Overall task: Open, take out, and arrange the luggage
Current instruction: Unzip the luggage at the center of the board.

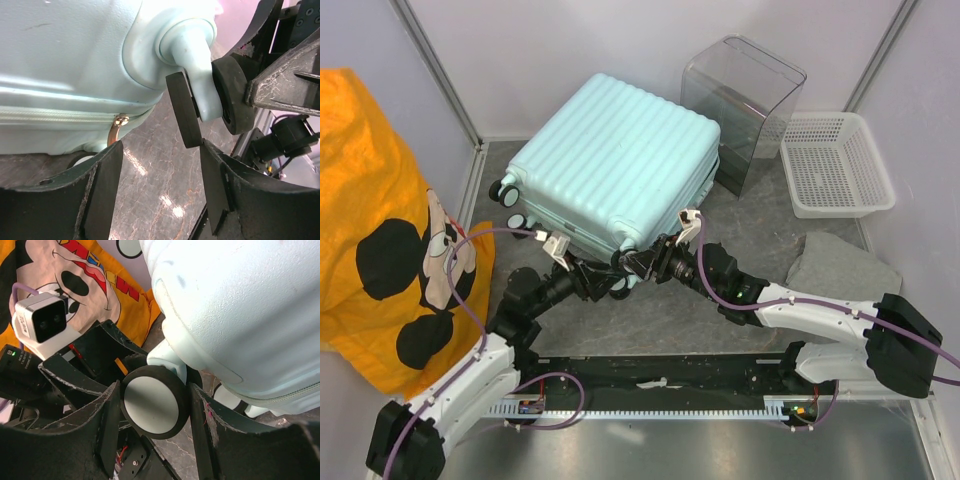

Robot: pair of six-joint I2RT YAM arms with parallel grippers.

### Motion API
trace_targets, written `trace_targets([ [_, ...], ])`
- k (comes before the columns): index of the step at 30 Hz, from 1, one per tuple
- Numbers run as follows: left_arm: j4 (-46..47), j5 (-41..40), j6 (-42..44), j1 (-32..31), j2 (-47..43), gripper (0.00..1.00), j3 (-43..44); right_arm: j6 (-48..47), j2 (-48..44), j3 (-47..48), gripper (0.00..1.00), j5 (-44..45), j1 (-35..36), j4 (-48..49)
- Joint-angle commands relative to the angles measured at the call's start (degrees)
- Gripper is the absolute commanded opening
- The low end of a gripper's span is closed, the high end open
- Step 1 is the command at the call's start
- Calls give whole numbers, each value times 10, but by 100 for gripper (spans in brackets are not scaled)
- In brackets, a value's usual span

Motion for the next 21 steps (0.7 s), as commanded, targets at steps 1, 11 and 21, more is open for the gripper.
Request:
trace_targets([
  [1, -129, -126, -1, 19, -45, 67, -39, -21, -43, 20, 21, 50, -8, 62],
  [11, -208, -161, -57, 20, -100, 65, -31, -24, -46, 16, 21, 52, -8, 61],
  [21, 20, -26, -8, 19, 93, 65, 6, -22, -48, 14, 25, 42, -8, 53],
])
